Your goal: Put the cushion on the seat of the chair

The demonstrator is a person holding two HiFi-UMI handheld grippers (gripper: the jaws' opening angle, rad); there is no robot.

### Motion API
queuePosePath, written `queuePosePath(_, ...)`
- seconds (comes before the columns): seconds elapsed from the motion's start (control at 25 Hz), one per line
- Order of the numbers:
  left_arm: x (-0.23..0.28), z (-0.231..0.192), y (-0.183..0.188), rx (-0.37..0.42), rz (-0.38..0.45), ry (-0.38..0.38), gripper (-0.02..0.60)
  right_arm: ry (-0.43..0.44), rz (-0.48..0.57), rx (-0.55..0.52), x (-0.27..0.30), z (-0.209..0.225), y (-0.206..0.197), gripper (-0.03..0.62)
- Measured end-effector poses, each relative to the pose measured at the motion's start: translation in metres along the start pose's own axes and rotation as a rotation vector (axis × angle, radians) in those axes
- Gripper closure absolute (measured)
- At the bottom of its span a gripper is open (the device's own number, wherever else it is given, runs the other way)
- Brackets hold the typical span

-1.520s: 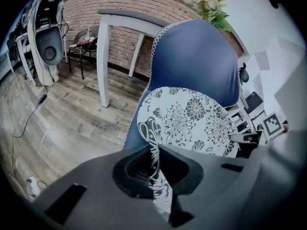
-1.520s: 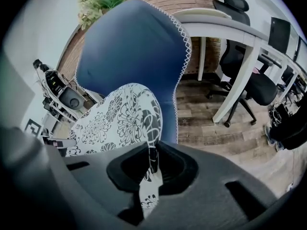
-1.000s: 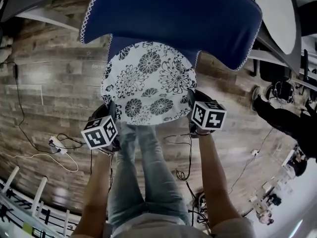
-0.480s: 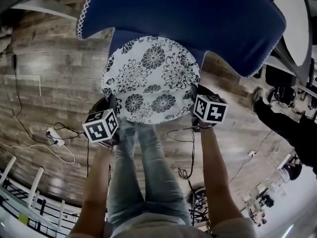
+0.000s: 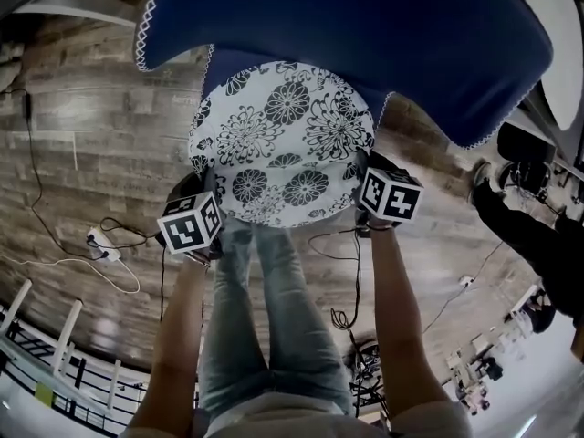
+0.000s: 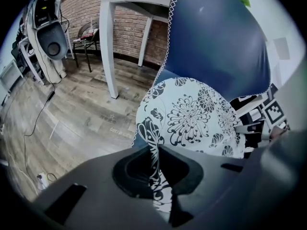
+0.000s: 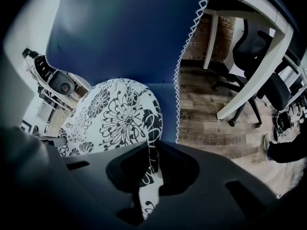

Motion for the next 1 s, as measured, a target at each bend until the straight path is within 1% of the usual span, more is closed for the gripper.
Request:
queuePosePath(0.24, 0.007, 0.001, -0.008, -0.012, -0.014, -0.014, 0.561, -0.024, 0.0, -0.017, 0.003, 0.002, 0.0, 0.548)
queuePosePath(0.48, 0.008, 0.001, -0.01, -0.01, -0.014, -0.018, 0.561, -0.021, 0.008, -0.002, 0.004, 0.005, -0.001, 0.532)
queuePosePath(0.64, 0.005, -0.001, -0.005, 0.012, -0.004, 0.0, 0.558, -0.02, 0.019, 0.004, 0.003, 0.006, 0.0, 0.516)
queuePosePath(0.84, 0.002, -0.007, -0.002, 0.015, 0.009, 0.009, 0.509, -0.021, 0.041, 0.016, 0.002, 0.008, -0.001, 0.49)
queuePosePath(1.0, -0.001, -0.014, -0.001, 0.005, 0.022, 0.009, 0.45, -0.019, 0.06, 0.028, -0.002, 0.01, 0.001, 0.458)
Point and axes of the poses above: the fingertips, and each gripper's own axes: x forward along the fingers, z to its right, y out of its top, the point moved 1 cm from there along -x, backward along the fingers, and after that the axes turned 8 degrees about z, right-handed, at the moved point
